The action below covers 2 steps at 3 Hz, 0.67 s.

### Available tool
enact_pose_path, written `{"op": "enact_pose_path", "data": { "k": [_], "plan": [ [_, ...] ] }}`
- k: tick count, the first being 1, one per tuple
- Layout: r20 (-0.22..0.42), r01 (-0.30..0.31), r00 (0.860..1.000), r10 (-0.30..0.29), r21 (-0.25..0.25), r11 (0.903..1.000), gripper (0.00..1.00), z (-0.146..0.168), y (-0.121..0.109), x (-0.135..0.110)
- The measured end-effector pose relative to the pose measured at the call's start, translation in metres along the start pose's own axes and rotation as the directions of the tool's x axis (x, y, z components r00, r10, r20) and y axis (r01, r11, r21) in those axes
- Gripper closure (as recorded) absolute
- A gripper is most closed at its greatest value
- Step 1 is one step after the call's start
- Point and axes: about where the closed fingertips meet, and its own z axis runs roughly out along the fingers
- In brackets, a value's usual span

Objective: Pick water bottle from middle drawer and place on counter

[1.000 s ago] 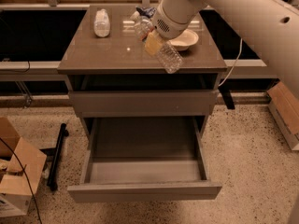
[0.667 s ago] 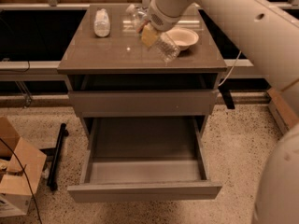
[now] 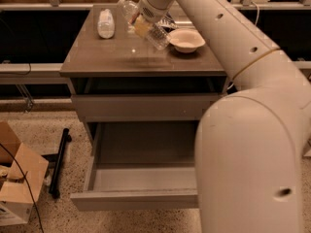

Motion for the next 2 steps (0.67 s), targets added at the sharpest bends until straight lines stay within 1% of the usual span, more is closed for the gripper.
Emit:
{"op": "enact_pose_path", "data": {
  "k": [1, 2],
  "plan": [
    [0.037, 0.029, 0.999, -0.027, -0.053, 0.9982, 0.38, 0.034, 0.003, -0.025],
    [0.055, 0.035, 0.998, -0.030, -0.099, 0.9945, 0.16, 0.057, 0.009, -0.037]
  ]
}}
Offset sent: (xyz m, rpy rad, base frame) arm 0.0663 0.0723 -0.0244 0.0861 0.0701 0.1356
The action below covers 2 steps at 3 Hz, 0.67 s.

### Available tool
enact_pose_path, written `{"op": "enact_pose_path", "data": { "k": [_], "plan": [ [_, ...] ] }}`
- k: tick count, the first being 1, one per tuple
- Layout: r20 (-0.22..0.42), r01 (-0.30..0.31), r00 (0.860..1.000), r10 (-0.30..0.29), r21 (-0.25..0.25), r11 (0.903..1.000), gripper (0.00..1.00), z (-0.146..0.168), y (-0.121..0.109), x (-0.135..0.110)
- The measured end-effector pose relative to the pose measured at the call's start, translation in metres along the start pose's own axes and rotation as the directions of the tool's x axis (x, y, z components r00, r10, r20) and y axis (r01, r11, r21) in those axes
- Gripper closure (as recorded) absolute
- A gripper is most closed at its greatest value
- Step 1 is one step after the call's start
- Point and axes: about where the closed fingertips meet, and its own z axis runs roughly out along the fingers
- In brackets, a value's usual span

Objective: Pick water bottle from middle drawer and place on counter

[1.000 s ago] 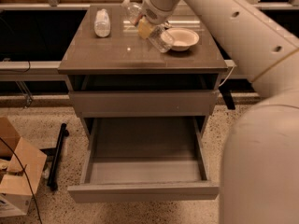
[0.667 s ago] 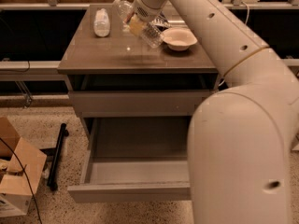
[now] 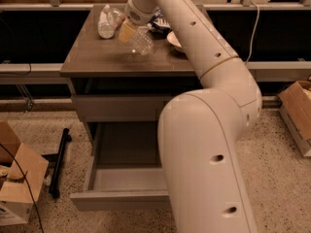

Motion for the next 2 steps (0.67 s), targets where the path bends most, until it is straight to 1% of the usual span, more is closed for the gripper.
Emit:
{"op": "enact_pose_path", "data": {
  "k": [1, 2],
  "plan": [
    [0.013, -0.066, 0.998, 0.067, -0.026, 0.9975, 0.00, 0.0210, -0.0091, 0.0062],
    [0.016, -0.067, 0.998, 0.067, -0.024, 0.9975, 0.00, 0.0208, -0.0098, 0.0056]
  ]
}}
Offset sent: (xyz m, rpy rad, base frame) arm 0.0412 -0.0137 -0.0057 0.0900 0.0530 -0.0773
